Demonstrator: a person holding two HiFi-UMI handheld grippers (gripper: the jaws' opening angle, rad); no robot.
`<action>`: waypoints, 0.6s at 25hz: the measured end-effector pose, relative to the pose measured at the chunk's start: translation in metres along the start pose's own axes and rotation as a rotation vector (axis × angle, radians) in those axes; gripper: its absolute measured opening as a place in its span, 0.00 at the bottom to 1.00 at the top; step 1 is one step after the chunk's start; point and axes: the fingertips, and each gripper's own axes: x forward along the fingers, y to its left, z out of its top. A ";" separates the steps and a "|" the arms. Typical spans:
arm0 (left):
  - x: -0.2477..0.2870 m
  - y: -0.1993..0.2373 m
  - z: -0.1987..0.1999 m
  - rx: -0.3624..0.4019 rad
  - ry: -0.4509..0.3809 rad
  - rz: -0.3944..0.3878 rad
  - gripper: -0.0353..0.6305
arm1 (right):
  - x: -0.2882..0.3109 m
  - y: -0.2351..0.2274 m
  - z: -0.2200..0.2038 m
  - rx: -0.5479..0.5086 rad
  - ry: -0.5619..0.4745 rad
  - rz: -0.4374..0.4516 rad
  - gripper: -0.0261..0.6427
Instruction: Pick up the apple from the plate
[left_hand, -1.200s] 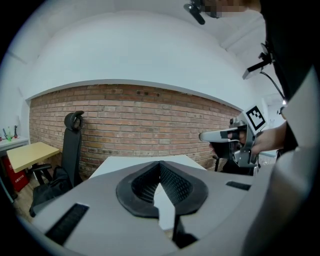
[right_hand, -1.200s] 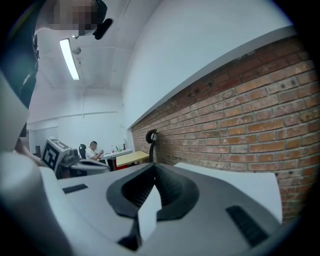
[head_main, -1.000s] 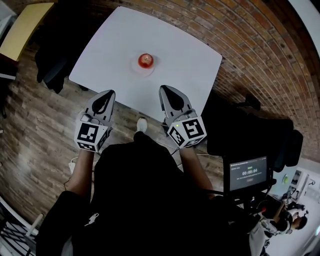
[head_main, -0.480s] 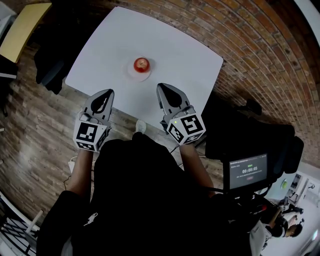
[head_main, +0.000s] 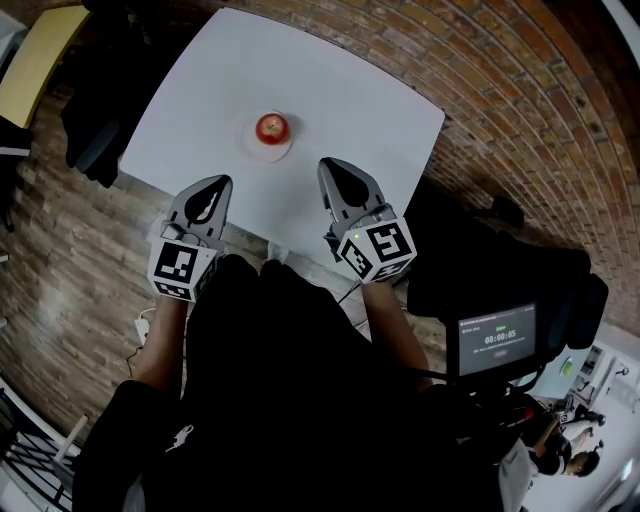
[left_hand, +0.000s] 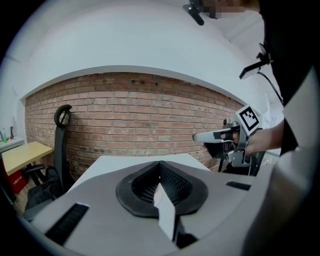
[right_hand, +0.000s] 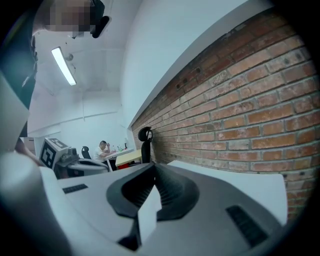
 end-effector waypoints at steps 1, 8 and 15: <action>0.002 -0.001 -0.001 -0.001 0.003 0.000 0.06 | 0.000 -0.002 0.000 0.001 -0.001 -0.001 0.05; 0.003 -0.004 -0.003 -0.001 0.013 0.000 0.06 | 0.000 0.000 -0.007 0.016 0.008 0.010 0.05; 0.001 -0.002 -0.005 -0.006 0.026 -0.002 0.06 | 0.004 0.006 -0.009 0.031 0.015 0.022 0.05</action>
